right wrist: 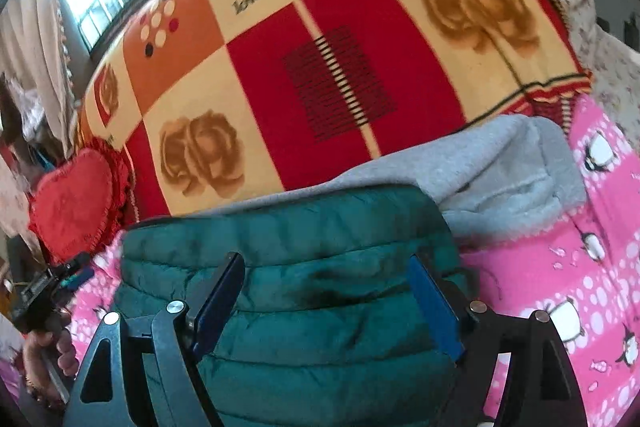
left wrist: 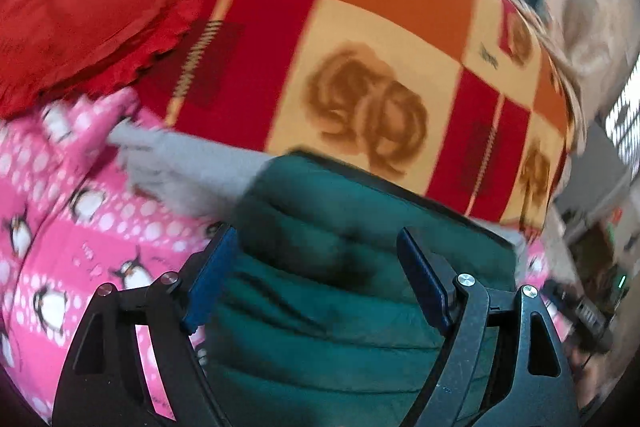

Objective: Fold large clothes
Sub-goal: 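Lower the hem onto the collar edge and open both grippers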

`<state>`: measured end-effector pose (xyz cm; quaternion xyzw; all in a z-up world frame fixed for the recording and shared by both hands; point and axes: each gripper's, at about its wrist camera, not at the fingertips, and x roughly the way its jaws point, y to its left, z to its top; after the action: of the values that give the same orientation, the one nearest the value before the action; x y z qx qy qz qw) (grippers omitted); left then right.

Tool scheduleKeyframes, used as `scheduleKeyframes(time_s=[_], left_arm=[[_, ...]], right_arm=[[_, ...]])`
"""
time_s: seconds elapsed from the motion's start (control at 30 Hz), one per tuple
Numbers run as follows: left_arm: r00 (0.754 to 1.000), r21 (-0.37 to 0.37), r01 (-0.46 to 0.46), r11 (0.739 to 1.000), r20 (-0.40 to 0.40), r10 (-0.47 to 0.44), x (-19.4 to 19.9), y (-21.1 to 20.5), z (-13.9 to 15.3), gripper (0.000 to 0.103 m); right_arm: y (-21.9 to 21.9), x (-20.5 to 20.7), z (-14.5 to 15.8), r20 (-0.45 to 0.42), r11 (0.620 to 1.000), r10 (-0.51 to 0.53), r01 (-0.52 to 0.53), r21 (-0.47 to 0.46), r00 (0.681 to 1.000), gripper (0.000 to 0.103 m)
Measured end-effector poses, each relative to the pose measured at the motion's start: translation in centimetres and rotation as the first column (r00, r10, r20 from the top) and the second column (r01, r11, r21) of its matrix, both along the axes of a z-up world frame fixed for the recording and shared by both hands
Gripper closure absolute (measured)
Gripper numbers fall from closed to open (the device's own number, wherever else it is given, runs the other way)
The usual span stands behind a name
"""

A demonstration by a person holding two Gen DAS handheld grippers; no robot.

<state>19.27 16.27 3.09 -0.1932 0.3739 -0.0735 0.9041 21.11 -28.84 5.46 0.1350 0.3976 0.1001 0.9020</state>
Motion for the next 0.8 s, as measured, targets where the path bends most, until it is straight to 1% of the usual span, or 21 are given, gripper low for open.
scheduleKeyframes(time_s=[0.07,0.13,0.2,0.23,0.27,0.3,0.33,0.37,0.4,0.47,0.53,0.63,0.7,0.8], left_arm=[[0.998,0.075,0.051,0.996,0.020,-0.053,1.0,-2.5,0.1,0.021],[0.997,0.182,0.077,0.980,0.013,-0.080,2.7,-4.6,-0.2,0.021],[0.997,0.317,0.080,0.945,-0.008,-0.082,4.6,-6.2,-1.2,0.021],[0.996,0.392,0.090,0.916,-0.056,-0.074,6.0,-7.0,-2.5,0.021],[0.992,0.440,0.102,0.892,-0.106,-0.060,7.0,-7.5,-3.9,0.021],[0.987,0.476,0.115,0.872,-0.156,-0.045,7.7,-7.9,-5.6,0.021],[0.976,0.473,0.145,0.869,-0.210,-0.048,8.2,-8.2,-7.7,0.021],[0.973,0.441,0.154,0.885,-0.225,-0.056,8.3,-8.3,-8.9,0.020],[0.977,0.430,0.132,0.893,-0.208,-0.044,8.2,-8.2,-9.3,0.019],[0.983,0.432,0.099,0.896,-0.181,-0.022,8.2,-8.2,-9.8,0.018],[0.983,0.437,0.090,0.895,-0.186,-0.008,8.7,-8.0,-10.4,0.016],[0.981,0.433,0.073,0.898,-0.192,0.013,9.7,-7.5,-11.1,0.012],[0.982,0.453,0.067,0.889,-0.188,0.022,10.0,-7.6,-11.3,0.011],[0.981,0.460,0.065,0.886,-0.190,0.027,10.0,-7.4,-11.0,0.011]], right_arm=[[1.6,1.4,-0.1,-0.014,0.998,0.013,-0.013,-0.061,1.000,0.022],[3.1,3.1,-0.8,-0.038,0.987,0.031,-0.036,-0.157,0.999,0.020],[4.2,5.4,-3.1,-0.114,0.962,0.037,-0.066,-0.263,0.993,0.018],[4.2,6.1,-4.5,-0.159,0.955,0.023,-0.069,-0.287,0.987,0.018],[3.9,6.8,-6.3,-0.215,0.954,0.011,-0.074,-0.290,0.977,0.016],[3.5,7.0,-7.3,-0.238,0.959,0.014,-0.081,-0.273,0.971,0.012],[2.9,7.2,-8.2,-0.234,0.968,0.031,-0.088,-0.236,0.972,0.010],[2.5,7.2,-8.5,-0.210,0.971,0.036,-0.085,-0.225,0.977,0.007],[2.2,7.2,-8.8,-0.186,0.970,0.037,-0.080,-0.229,0.982,0.005],[1.8,7.9,-9.7,-0.188,0.972,0.046,-0.088,-0.220,0.981,0.003],[1.5,8.4,-10.2,-0.199,0.975,0.040,-0.082,-0.207,0.979,0.002],[1.8,8.8,-10.5,-0.199,0.973,0.030,-0.075,-0.219,0.979,0.002],[1.6,8.9,-10.6,-0.201,0.975,0.029,-0.072,-0.210,0.979,0.002],[1.6,8.7,-10.2,-0.204,0.976,0.032,-0.074,-0.204,0.979,0.002]])
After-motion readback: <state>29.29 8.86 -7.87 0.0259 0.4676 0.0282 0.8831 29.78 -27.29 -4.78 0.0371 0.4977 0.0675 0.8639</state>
